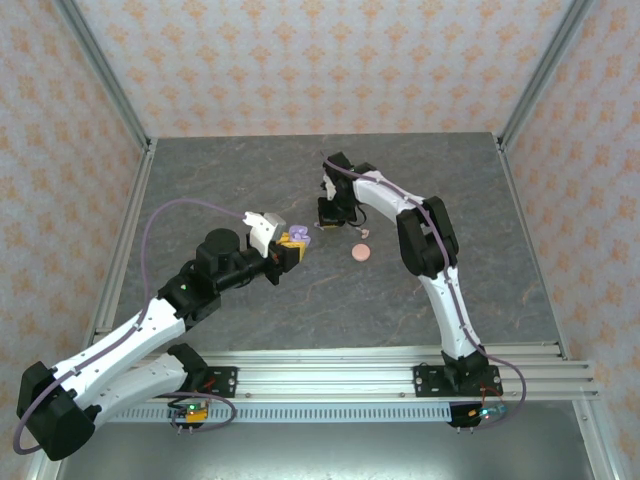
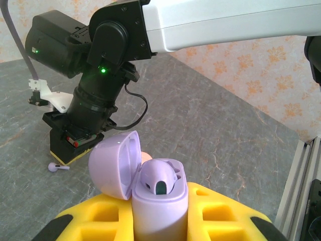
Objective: Insert wireless bluetooth earbuds into charging case
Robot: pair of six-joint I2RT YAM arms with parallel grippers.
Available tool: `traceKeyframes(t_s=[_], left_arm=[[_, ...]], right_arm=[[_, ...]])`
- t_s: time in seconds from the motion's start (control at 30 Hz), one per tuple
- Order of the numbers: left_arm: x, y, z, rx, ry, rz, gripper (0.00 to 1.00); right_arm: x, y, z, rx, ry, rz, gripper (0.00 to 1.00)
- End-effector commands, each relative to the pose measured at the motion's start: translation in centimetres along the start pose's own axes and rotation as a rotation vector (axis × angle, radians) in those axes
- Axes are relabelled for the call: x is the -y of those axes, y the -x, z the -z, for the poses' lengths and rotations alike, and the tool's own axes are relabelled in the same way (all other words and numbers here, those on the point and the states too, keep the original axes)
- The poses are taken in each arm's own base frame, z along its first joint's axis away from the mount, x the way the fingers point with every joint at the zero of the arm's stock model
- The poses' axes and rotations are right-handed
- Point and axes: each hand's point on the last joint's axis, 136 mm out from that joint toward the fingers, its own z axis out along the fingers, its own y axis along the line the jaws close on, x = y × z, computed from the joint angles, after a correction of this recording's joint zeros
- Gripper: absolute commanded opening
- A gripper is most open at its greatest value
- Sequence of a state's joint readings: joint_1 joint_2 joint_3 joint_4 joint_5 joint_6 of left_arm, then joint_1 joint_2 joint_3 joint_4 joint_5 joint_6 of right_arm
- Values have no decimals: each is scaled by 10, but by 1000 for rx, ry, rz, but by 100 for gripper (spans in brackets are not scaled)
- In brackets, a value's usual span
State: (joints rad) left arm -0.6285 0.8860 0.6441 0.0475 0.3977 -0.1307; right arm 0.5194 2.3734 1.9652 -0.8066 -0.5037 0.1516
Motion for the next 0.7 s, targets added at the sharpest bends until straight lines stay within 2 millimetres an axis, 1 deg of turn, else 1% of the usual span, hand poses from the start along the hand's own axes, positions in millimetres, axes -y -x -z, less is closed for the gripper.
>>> traceKeyframes(t_s=[0.0,0.1,0.23,0.3,0.33,0.43,0.53,0.67], left_arm=[[2,9,4,30,6,-2,14],[2,9,4,27,9,-3,14],[2,9,4,25,10,-2,14],[2,9,4,26,10,-2,13],[2,10,4,28,11,-2,13],[2,11,4,31,10,-2,13],[2,11,5,31,11,-2,13],[2,11,5,30,10,-1,13]], right_arm=[[8,-6,19,17,-103,21,13],[5,1,31,61,-106,40,14],[-6,6,40,90,-70,75,21],[-11,7,40,89,-44,88,27],[-15,7,39,86,-31,99,31],[-24,8,35,75,-3,128,39],[-27,8,27,52,-16,150,42],[-25,11,16,38,-63,170,43]])
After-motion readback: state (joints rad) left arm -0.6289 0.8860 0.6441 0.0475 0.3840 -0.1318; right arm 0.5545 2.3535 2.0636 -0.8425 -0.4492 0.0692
